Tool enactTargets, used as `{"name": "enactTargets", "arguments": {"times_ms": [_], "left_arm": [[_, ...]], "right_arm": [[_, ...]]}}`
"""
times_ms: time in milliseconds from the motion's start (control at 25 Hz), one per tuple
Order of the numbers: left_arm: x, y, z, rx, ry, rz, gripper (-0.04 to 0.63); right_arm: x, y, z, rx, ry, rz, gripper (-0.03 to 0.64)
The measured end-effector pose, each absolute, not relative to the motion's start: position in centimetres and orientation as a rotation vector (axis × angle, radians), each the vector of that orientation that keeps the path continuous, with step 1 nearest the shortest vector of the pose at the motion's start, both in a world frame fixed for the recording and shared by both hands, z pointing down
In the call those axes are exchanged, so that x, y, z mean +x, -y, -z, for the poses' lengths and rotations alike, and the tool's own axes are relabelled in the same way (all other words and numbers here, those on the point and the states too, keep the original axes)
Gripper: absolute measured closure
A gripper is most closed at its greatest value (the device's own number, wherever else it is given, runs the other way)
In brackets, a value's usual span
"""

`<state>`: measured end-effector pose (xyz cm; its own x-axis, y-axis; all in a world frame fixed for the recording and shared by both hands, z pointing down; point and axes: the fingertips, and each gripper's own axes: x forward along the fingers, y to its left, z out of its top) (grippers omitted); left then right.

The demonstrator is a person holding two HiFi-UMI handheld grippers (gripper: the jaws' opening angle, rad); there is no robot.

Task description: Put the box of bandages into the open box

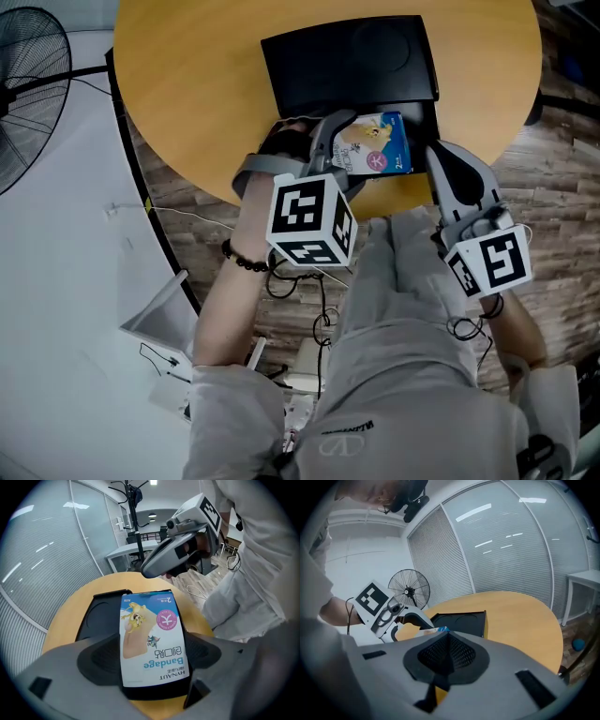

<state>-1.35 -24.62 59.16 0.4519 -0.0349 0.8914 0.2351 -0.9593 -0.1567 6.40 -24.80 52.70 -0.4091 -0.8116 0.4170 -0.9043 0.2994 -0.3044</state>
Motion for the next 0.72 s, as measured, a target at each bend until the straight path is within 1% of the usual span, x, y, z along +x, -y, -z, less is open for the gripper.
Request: {"name": "enactTargets", "arguments": {"times_ms": [320,720], "left_arm": [[-1.6,24.2,-60.3,-2.435,0.212,1.564,0.164],[-1.2,24.3,-60.4,-2.481,0.21,1.538,0.16]], "right_arm": [[6.5,24.5,-53.4,1.586,2.371,-0.762,0.598],[6.7,24.1,-53.9,1.585,2.364,-0.777,0.598]]}}
